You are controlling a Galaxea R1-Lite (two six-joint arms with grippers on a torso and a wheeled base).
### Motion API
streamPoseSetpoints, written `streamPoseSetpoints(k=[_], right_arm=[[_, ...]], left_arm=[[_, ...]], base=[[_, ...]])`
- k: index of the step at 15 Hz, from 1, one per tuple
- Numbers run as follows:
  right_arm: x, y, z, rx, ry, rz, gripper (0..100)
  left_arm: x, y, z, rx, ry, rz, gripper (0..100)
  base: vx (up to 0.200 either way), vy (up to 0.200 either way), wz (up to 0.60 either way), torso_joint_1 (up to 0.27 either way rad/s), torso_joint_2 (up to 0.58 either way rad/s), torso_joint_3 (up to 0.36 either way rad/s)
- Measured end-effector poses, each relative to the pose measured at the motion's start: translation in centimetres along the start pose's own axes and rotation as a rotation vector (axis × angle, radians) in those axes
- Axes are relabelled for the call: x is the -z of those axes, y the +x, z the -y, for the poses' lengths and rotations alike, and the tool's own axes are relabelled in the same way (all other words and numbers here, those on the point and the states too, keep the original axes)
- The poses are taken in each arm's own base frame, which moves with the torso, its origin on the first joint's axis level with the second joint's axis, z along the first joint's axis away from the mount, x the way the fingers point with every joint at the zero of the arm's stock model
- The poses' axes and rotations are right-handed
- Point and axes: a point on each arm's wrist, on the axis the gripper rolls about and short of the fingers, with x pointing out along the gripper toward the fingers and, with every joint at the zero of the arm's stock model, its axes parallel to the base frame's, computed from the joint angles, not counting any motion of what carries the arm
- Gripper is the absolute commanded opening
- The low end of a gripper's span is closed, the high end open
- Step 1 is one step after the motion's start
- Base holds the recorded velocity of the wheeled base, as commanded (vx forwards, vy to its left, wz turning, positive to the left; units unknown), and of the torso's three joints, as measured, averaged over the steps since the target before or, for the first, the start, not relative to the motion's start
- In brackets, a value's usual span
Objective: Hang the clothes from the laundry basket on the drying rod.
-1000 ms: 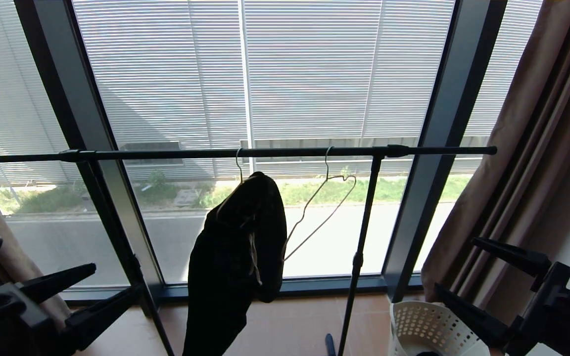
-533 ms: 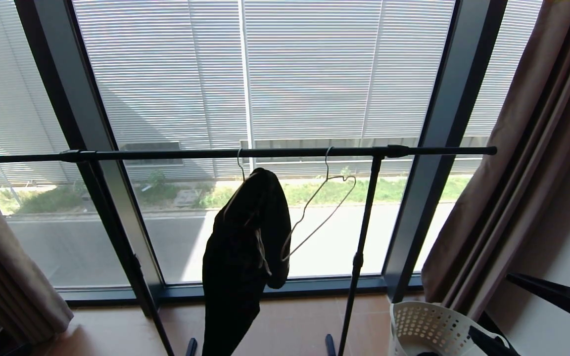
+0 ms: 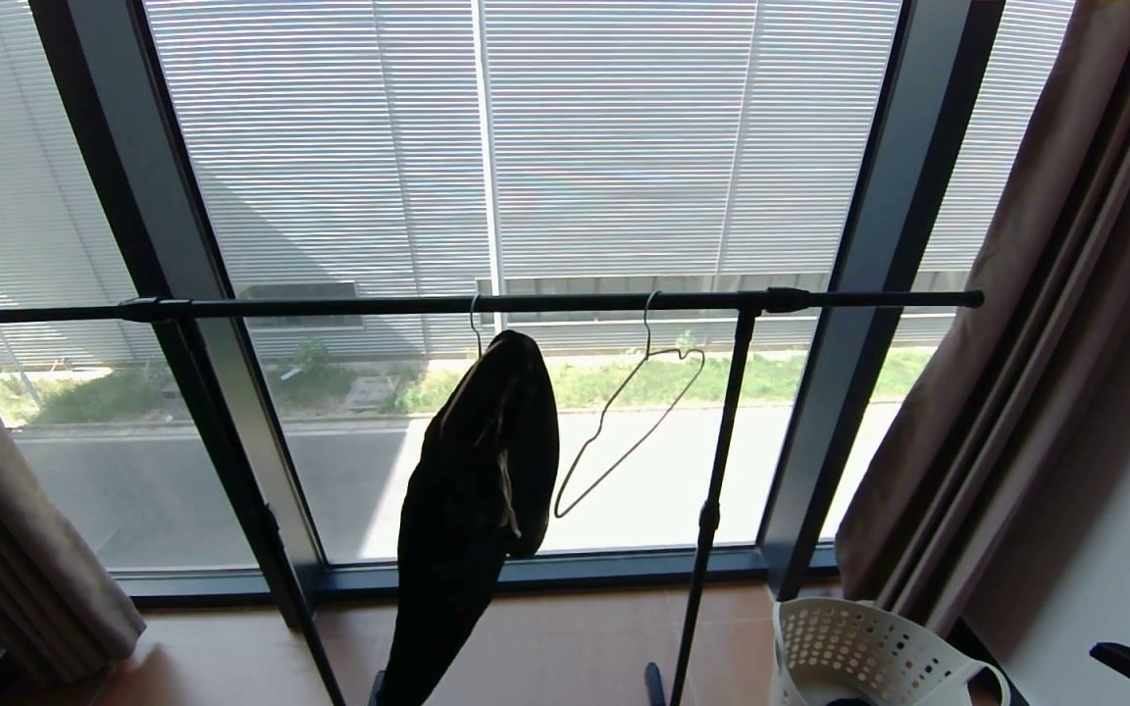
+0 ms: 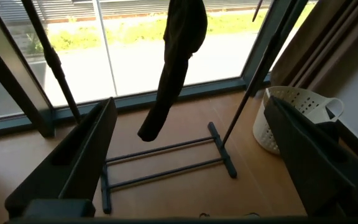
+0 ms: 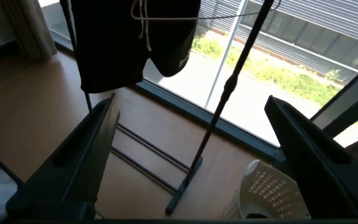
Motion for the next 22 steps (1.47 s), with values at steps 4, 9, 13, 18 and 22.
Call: streamPoseSetpoints(k=[4, 9, 13, 18, 22], right_arm=[[1.5, -1.7, -0.3, 0.076, 0.019, 0.004, 100], [3.3, -3.3, -0.6, 0.217, 0.021, 0.025, 100], [3.7, -3.9, -0.7, 0.279, 0.024, 0.075, 100], [3.9, -4.4, -1.0, 0.444, 0.038, 0.132, 100], [4.1, -4.8, -1.3, 0.511, 0.032, 0.200, 100]], left_arm=[[0.1, -0.1, -0.2, -0.082, 0.005, 0.011, 100], [1.1, -0.5, -0.4, -0.179, 0.002, -0.035, 100], [1.1, -0.4, -0.4, -0.193, -0.002, -0.044, 100], [1.1, -0.5, -0.4, -0.288, -0.028, -0.021, 100], [1.3, -1.0, -0.3, -0.263, -0.018, 0.037, 100]], base=[[0.000, 0.000, 0.00, 0.000, 0.00, 0.000], [0.000, 0.000, 0.00, 0.000, 0.00, 0.000], [0.000, 0.000, 0.00, 0.000, 0.00, 0.000], [0.000, 0.000, 0.00, 0.000, 0.00, 0.000], [0.000, 0.000, 0.00, 0.000, 0.00, 0.000]])
